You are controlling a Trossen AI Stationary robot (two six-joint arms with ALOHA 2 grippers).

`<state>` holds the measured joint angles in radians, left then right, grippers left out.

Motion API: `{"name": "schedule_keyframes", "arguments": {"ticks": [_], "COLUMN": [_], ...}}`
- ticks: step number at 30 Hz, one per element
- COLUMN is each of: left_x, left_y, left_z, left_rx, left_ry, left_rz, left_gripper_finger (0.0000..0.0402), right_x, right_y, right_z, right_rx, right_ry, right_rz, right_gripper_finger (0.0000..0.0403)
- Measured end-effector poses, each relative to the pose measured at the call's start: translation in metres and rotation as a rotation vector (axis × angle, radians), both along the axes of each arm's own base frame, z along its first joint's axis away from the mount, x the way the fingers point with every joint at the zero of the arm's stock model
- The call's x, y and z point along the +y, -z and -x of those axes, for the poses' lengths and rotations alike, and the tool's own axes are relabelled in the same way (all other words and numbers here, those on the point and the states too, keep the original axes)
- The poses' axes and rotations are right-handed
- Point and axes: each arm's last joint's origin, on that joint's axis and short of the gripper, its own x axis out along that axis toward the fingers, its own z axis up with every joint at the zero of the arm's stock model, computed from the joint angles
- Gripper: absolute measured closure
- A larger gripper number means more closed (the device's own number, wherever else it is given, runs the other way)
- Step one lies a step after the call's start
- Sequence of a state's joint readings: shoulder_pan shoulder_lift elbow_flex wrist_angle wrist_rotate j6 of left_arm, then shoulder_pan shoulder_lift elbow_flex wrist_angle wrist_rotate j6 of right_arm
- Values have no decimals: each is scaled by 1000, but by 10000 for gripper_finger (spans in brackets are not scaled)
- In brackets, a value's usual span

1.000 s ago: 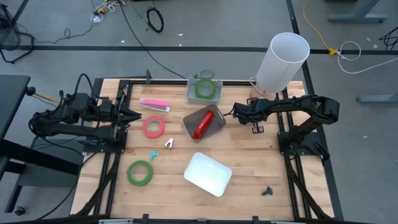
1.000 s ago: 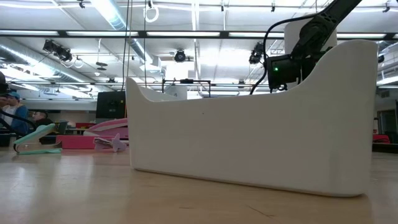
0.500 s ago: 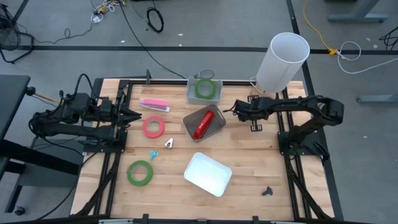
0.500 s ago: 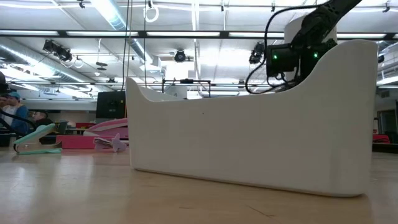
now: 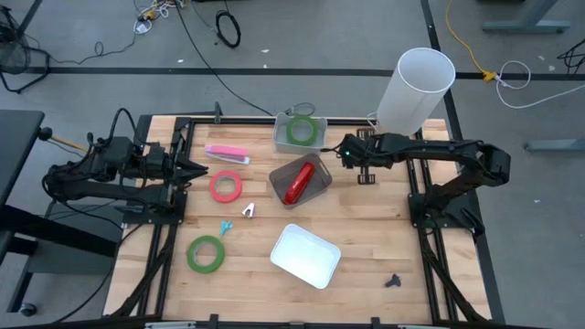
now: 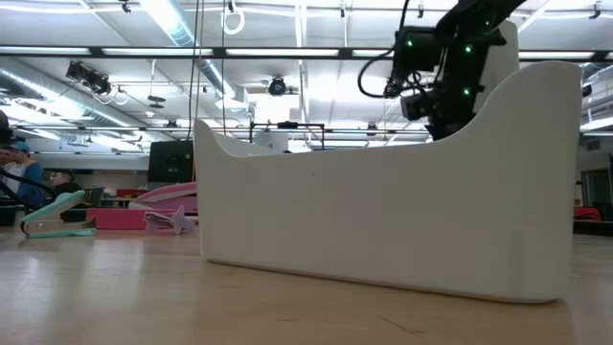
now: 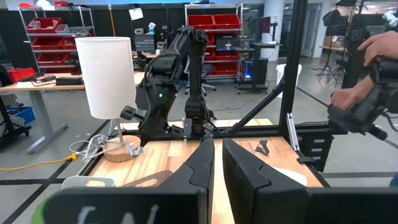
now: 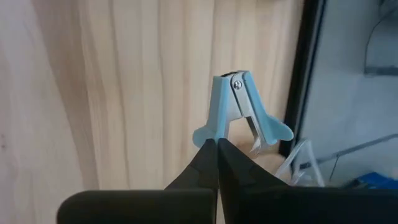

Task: Pick and place Stapler, Stapler remover, tape
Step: Put the top light blue staple remover into the white bin

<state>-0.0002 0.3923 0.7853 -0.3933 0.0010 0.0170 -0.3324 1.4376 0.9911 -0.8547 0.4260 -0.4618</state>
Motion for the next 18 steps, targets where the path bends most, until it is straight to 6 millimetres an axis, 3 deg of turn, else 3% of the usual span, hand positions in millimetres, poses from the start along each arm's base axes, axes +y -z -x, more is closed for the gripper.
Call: {"name": "schedule_keyframes", "arguments": {"ticks": [8,18], "left_x": [0,0], "left_y": [0,0], "left_z": [0,0], "left_rx": [0,1], "left_ry": [0,0], "left_rz": [0,0], "left_gripper_finger": [367,367], "right_x": [18,61], "right_y": [-20,-29], "right_z": [-17,-32], "right_rx": [-79,-155], "right_ry": [-86,-274], "right_rz": [2,-117], "right_gripper_finger": [403,403]}}
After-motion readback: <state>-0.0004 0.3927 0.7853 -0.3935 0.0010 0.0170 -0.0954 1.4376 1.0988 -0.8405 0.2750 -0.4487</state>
